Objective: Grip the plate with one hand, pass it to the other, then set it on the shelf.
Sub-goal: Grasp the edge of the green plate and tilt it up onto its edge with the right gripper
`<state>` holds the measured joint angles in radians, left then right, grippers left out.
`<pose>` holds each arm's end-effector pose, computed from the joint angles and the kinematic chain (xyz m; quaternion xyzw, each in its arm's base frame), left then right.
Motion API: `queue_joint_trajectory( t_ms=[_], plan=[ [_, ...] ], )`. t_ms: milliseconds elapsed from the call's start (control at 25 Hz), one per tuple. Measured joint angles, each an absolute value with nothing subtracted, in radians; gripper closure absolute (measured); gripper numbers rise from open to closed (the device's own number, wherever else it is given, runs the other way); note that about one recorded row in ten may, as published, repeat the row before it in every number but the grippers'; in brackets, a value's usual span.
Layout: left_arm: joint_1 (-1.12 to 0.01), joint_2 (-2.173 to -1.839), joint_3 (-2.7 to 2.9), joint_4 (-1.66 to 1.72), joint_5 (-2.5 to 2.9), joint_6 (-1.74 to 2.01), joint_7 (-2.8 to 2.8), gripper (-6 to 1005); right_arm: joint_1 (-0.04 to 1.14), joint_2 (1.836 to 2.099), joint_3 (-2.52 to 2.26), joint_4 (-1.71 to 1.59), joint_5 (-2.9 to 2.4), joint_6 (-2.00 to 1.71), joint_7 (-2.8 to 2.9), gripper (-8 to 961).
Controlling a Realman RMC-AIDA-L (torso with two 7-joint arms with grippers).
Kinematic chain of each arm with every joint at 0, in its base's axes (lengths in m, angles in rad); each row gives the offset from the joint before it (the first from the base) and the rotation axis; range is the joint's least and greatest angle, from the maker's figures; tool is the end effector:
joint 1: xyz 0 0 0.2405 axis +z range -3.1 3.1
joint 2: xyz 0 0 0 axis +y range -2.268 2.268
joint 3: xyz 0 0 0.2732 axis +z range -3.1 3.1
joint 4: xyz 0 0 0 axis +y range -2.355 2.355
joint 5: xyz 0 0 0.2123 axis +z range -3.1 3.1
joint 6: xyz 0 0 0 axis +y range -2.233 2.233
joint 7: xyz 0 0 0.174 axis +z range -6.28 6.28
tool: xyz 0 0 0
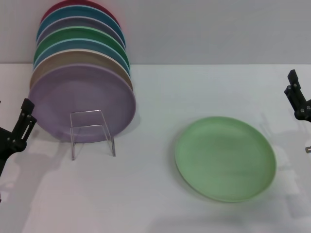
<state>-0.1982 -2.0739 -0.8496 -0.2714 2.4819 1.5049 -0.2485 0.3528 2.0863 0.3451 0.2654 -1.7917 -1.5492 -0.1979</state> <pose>-0.3238 0.2839 -0.0186 -0.6707 -0.1951 -0.4259 0.5750 0.3049 0.3162 -0.0186 -0.6552 0.0836 0.3261 0.6763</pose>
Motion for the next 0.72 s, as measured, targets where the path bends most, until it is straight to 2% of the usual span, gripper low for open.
queue_joint_trajectory(
  t_ms=[720],
  plan=[
    [-0.197, -2.075, -0.843, -0.27, 2.482, 1.505, -0.249, 223, 0.354, 2.085, 0.346, 0.281, -1.794, -1.554, -0.31, 204]
  ],
)
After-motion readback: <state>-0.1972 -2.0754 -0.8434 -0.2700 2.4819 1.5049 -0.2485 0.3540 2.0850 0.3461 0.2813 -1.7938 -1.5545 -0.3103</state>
